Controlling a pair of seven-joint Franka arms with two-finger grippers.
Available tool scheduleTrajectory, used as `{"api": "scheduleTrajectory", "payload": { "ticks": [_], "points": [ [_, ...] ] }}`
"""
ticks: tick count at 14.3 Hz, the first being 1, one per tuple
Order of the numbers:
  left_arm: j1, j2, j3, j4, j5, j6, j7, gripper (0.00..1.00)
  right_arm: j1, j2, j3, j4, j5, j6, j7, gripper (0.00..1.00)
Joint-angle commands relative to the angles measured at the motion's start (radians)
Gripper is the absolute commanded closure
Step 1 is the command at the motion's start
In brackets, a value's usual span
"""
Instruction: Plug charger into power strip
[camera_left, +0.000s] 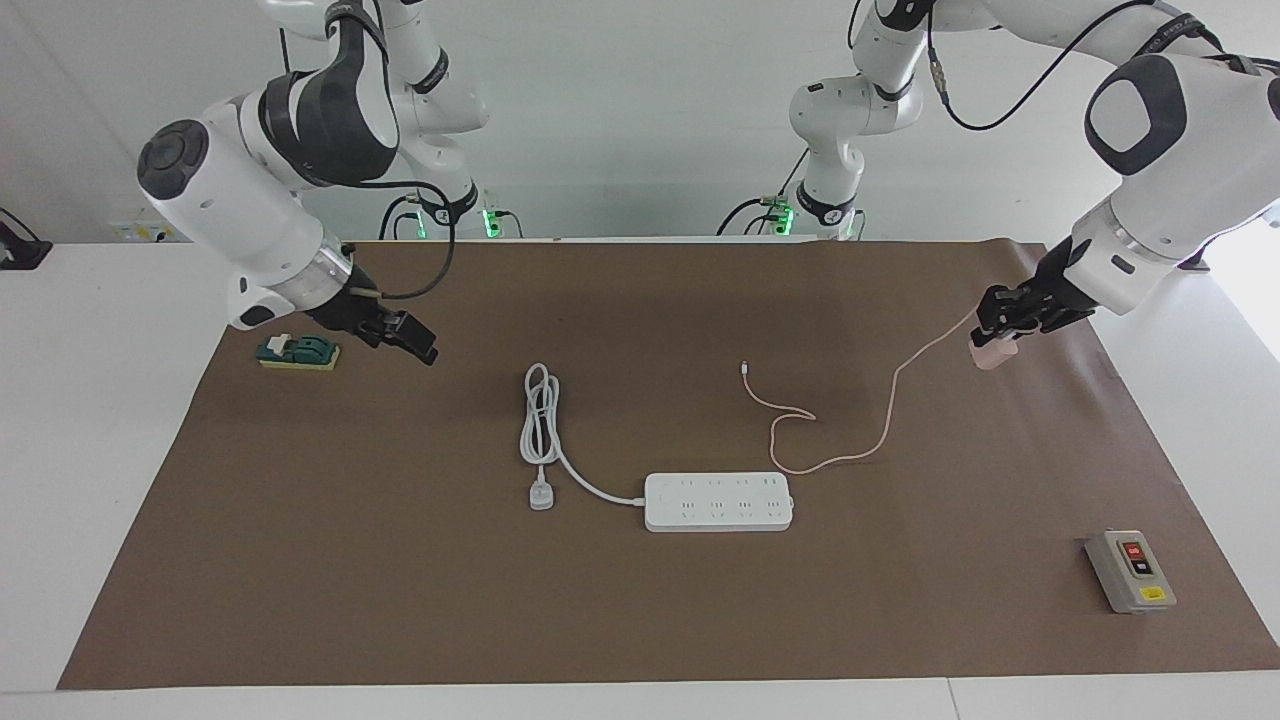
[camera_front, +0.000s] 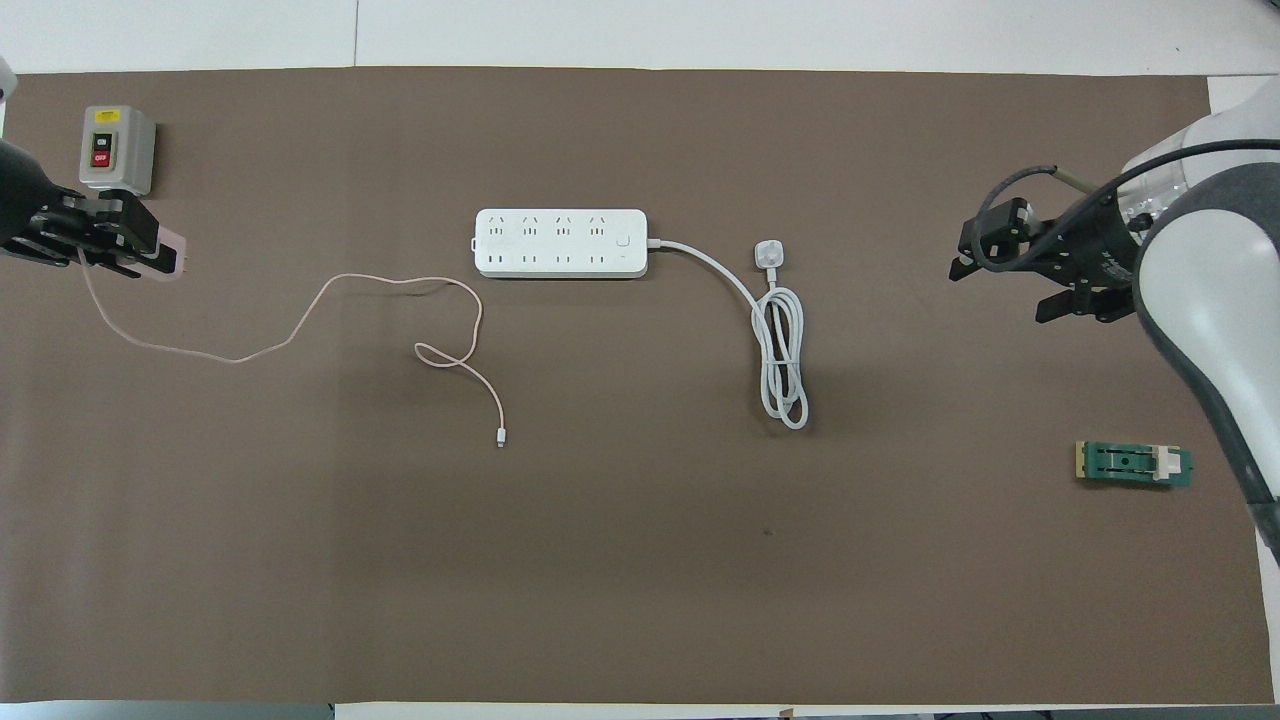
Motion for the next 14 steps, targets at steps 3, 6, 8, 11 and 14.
{"api": "scheduleTrajectory", "payload": {
  "ticks": [3, 6, 8, 11, 14],
  "points": [
    [-0.004, -0.014, -0.017, 0.005, 0.021, 0.007, -0.447, 1.00, -0.043, -0.090, 0.011, -0.021, -0.135, -0.016, -0.334, 0.00],
    [-0.015, -0.008, -0.011, 0.006, 0.036, 0.008, -0.503, 1.00, -0.045, -0.147, 0.011, -0.022, -0.176, -0.085, -0.424, 0.00],
    [-0.020, -0.013, -0.017, 0.020, 0.050, 0.018, -0.574, 1.00, -0.051, -0.176, 0.011, -0.033, -0.187, -0.128, -0.453, 0.00],
    [-0.083, -0.001, -0.017, 0.023, 0.050, 0.105, -0.796, 1.00, -0.065, -0.202, 0.011, -0.067, -0.208, -0.131, -0.523, 0.00],
    [-0.148, 0.041, -0.016, 0.024, 0.050, 0.188, -1.102, 1.00, -0.065, -0.198, 0.014, -0.053, -0.251, -0.130, -0.545, 0.00]
  ]
}}
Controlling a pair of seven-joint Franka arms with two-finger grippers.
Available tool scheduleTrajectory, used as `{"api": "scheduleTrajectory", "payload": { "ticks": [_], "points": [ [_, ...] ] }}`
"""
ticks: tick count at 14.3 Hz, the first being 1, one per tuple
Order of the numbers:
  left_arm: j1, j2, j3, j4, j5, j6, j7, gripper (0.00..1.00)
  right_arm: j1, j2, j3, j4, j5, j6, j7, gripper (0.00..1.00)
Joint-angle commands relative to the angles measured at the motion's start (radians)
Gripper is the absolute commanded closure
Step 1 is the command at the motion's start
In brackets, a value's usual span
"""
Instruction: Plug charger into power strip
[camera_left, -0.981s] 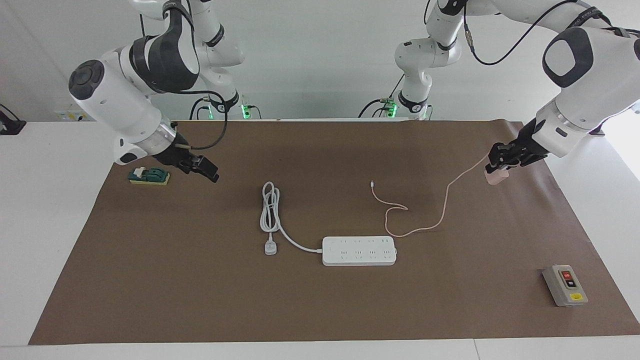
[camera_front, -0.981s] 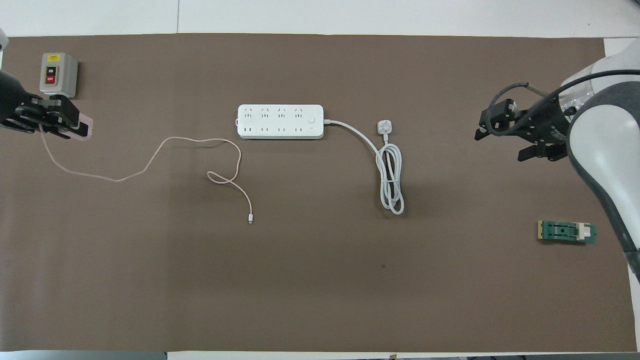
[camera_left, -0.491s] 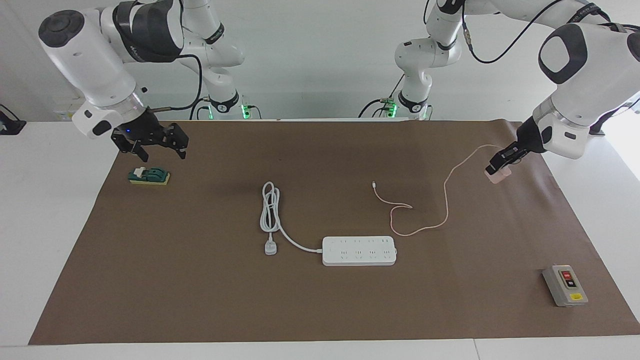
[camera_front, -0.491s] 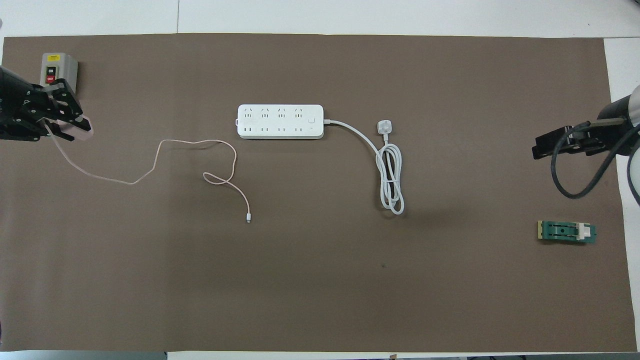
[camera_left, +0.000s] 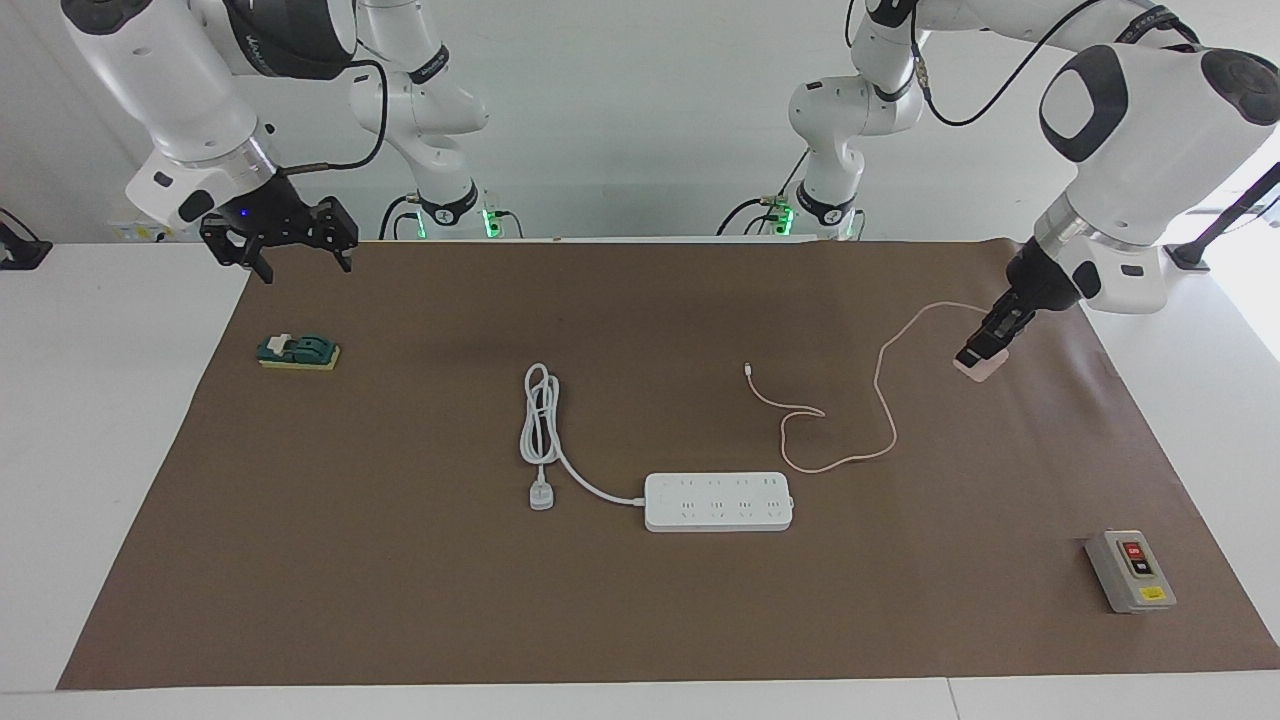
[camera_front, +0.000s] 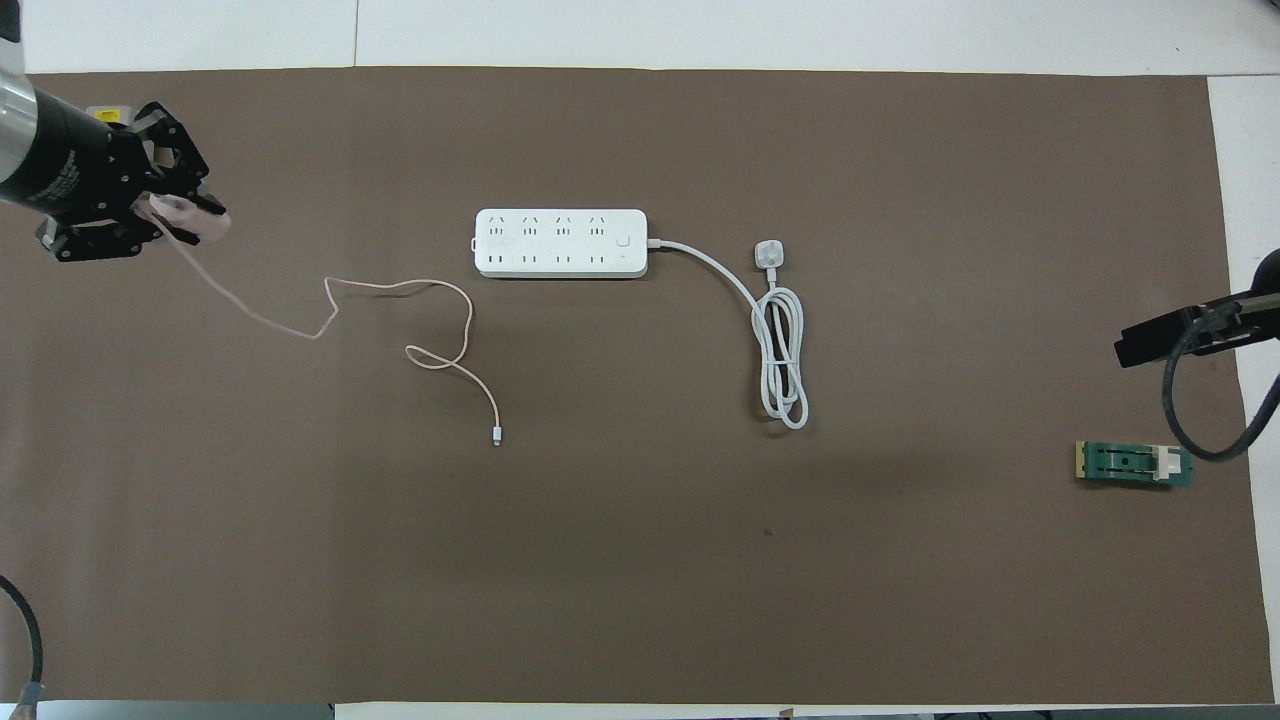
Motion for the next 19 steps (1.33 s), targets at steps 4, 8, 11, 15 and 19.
{"api": "scheduleTrajectory", "payload": {
  "ticks": [4, 8, 11, 15, 19],
  "points": [
    [-0.136, 0.095, 0.014, 0.033, 0.077, 0.116, -0.528, 1.00, -0.018, -0.015, 0.013, -0.006, -0.013, 0.003, 0.000, 0.00],
    [-0.218, 0.163, 0.014, 0.033, 0.141, 0.179, -0.806, 1.00, -0.019, -0.012, 0.011, -0.001, 0.021, 0.000, 0.042, 0.00],
    [-0.265, 0.215, 0.013, 0.033, 0.141, 0.227, -0.943, 1.00, -0.019, -0.011, 0.005, 0.005, 0.028, 0.002, 0.042, 0.00],
    [-0.333, 0.287, 0.017, 0.033, 0.141, 0.287, -1.043, 1.00, -0.019, -0.012, 0.005, 0.005, 0.027, 0.002, 0.040, 0.00],
    [-0.352, 0.315, 0.020, 0.032, 0.142, 0.300, -1.073, 1.00, -0.019, -0.014, 0.003, 0.005, 0.025, 0.002, 0.037, 0.00]
  ]
}}
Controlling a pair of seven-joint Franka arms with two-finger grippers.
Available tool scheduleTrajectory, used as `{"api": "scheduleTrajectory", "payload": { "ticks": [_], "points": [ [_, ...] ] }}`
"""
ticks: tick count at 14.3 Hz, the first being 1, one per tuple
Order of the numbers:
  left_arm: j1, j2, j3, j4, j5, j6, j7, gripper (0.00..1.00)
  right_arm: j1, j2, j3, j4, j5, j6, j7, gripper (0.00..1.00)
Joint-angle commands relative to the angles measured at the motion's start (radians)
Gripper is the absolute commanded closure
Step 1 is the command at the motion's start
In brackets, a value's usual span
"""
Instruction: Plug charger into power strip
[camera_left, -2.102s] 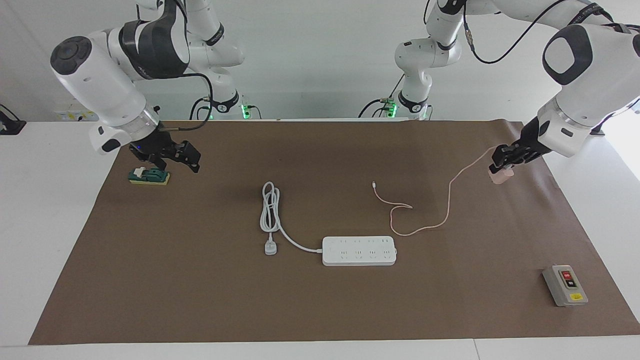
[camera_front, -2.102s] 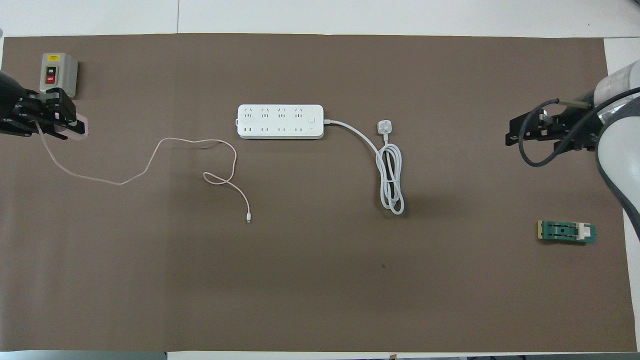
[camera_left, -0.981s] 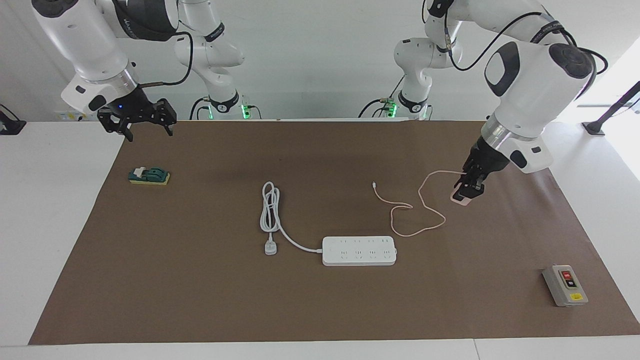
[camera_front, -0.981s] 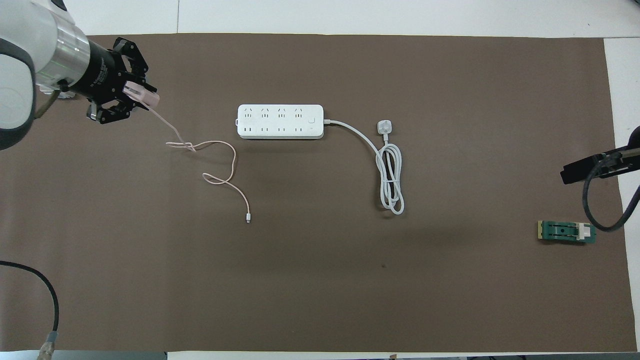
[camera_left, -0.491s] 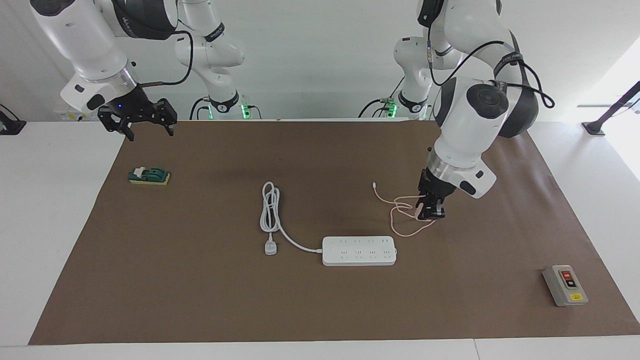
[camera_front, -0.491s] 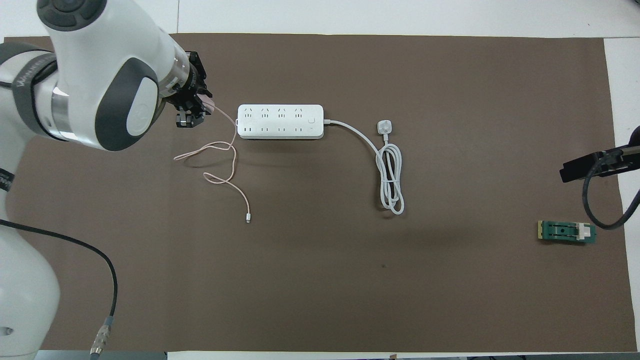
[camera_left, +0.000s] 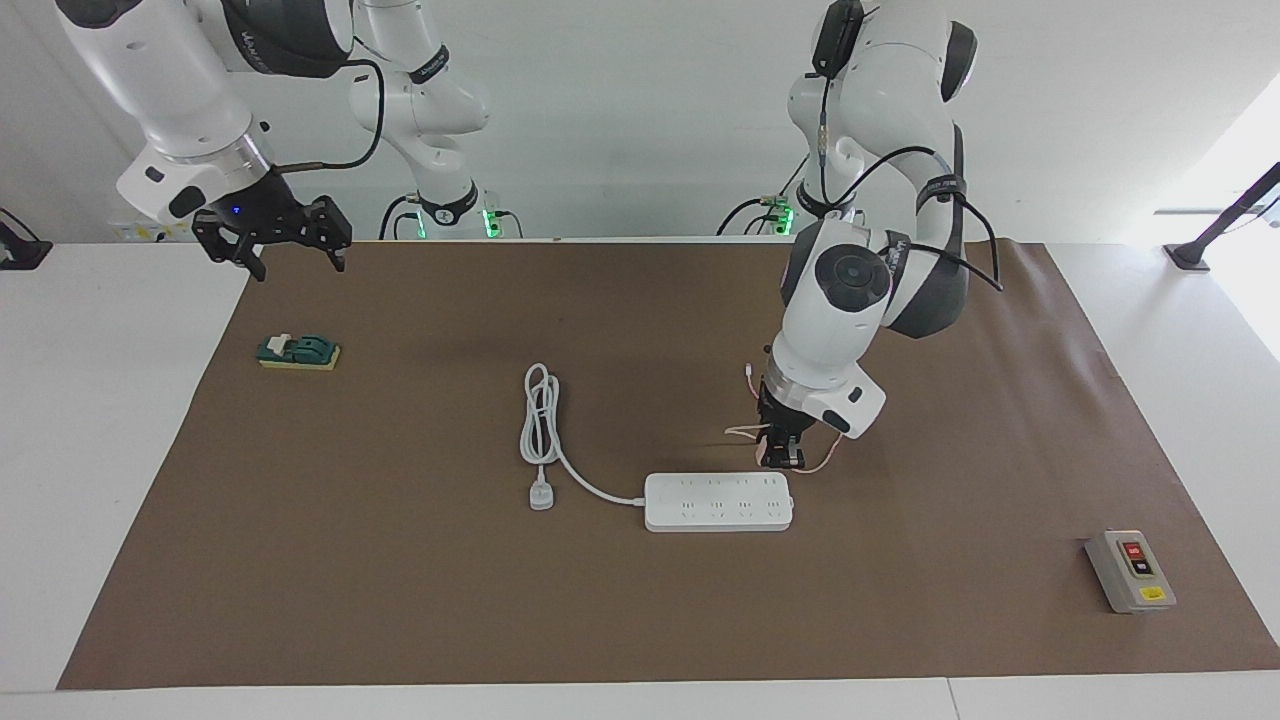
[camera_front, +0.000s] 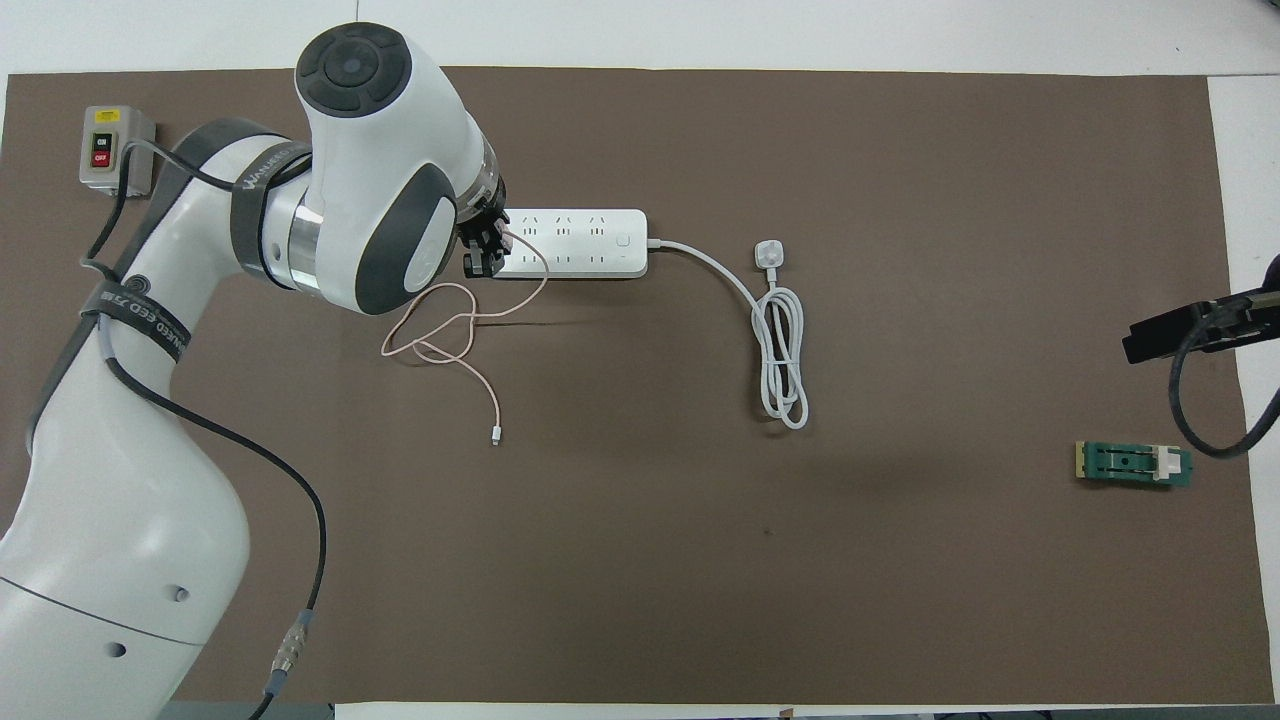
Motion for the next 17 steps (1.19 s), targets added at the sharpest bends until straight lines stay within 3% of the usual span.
{"api": "scheduleTrajectory", "payload": {
  "ticks": [1, 17],
  "points": [
    [-0.013, 0.027, 0.017, 0.029, 0.019, 0.014, -0.029, 1.00, -0.014, -0.014, 0.005, -0.005, 0.018, 0.001, 0.007, 0.00],
    [0.004, 0.099, 0.017, 0.018, 0.065, 0.090, -0.061, 1.00, -0.005, -0.020, 0.010, -0.016, 0.015, 0.001, 0.010, 0.00]
  ]
}}
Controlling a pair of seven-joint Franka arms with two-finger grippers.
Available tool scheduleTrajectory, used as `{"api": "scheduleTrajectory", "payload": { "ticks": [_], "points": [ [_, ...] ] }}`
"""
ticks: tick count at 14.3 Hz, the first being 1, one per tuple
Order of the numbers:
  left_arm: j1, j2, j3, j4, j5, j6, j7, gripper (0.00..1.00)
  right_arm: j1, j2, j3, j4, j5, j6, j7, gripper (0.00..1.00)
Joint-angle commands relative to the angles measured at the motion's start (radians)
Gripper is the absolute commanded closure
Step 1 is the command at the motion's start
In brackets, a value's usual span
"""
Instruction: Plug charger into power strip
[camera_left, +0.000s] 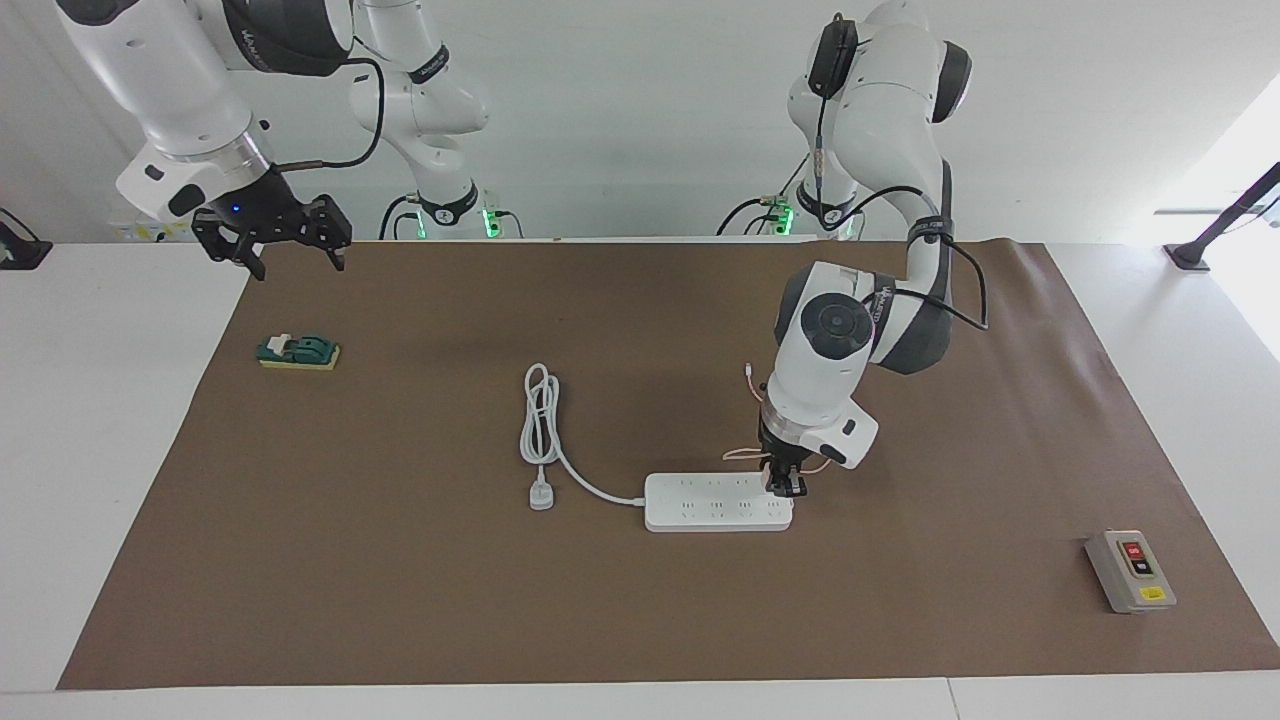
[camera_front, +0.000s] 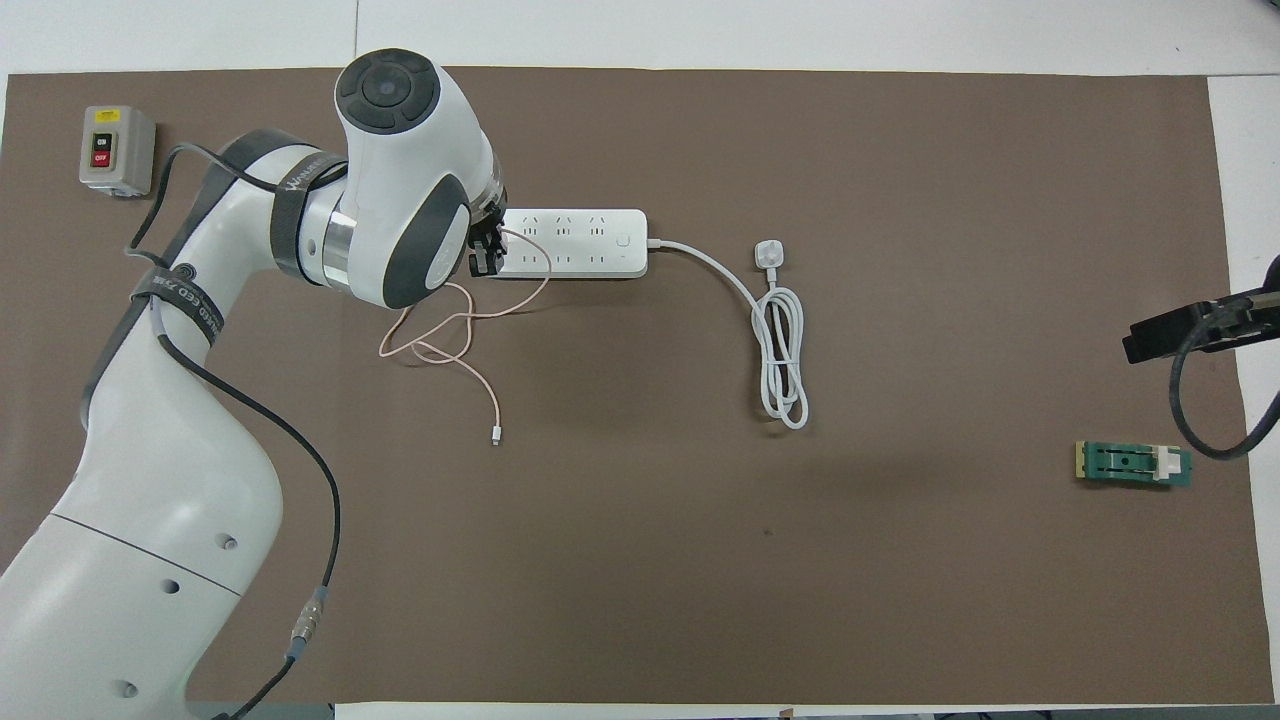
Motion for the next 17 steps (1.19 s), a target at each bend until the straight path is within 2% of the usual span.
{"api": "scheduleTrajectory", "payload": {
  "ticks": [1, 5, 17],
  "points": [
    [0.008, 0.022, 0.000, 0.018, 0.020, 0.027, 0.000, 1.00, -0.006, -0.018, 0.006, -0.015, 0.015, 0.001, 0.010, 0.00],
    [0.008, 0.022, -0.001, 0.001, 0.019, 0.027, 0.057, 1.00, -0.006, -0.018, 0.006, -0.015, 0.015, 0.001, 0.010, 0.00],
    [0.002, 0.010, -0.004, -0.042, 0.013, 0.025, 0.069, 1.00, -0.013, -0.018, 0.006, -0.015, 0.015, 0.001, 0.007, 0.00]
  ]
}}
